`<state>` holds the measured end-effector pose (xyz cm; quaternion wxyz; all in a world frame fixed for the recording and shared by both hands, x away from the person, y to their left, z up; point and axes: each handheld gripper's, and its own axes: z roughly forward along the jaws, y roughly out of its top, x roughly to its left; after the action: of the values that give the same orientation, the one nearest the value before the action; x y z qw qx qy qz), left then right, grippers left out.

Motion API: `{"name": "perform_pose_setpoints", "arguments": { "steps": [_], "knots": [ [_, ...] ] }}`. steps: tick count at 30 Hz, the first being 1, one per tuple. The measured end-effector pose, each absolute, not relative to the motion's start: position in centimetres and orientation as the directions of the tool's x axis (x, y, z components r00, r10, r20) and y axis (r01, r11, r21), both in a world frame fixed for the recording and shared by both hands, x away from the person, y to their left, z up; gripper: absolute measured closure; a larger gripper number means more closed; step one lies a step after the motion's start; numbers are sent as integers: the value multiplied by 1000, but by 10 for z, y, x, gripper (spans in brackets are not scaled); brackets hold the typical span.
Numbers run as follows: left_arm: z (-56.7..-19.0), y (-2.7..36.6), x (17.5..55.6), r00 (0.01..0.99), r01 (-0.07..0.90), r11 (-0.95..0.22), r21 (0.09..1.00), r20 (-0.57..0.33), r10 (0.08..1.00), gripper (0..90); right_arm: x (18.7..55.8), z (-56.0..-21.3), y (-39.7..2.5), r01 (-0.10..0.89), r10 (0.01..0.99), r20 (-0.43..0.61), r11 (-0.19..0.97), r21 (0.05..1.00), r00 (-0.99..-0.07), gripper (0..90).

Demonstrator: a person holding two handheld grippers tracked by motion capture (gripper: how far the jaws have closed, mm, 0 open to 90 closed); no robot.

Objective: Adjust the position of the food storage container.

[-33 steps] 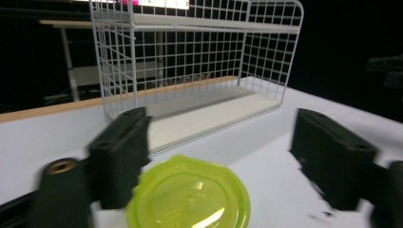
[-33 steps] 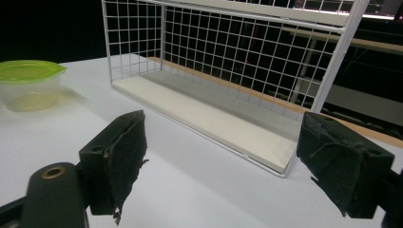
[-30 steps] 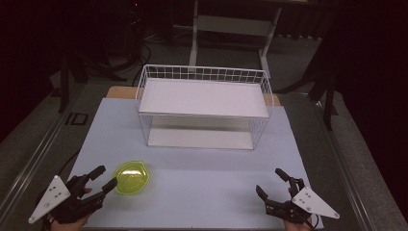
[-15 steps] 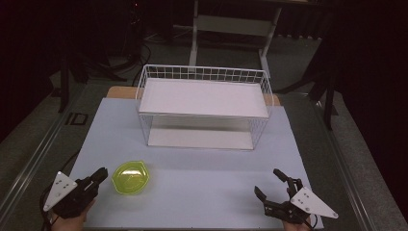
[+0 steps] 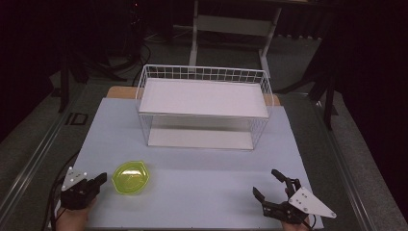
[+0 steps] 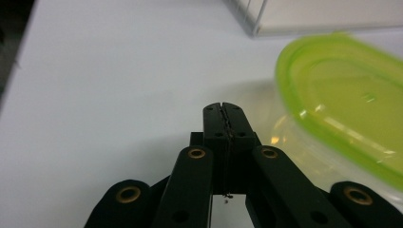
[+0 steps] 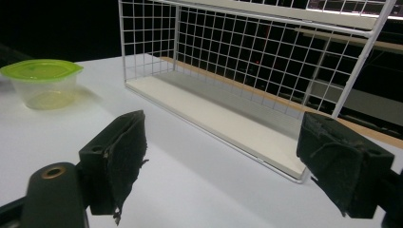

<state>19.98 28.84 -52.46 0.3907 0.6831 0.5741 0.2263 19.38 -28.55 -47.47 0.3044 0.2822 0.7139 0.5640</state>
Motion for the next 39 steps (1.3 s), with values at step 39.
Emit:
{"name": "perform_pose_setpoints", "arguments": {
  "steps": [39],
  "knots": [
    [-525,227,233,436,675,-160,720,-214,874,899,193,-473,-290,59,751,-108,192,980,-651,167]
  ]
}}
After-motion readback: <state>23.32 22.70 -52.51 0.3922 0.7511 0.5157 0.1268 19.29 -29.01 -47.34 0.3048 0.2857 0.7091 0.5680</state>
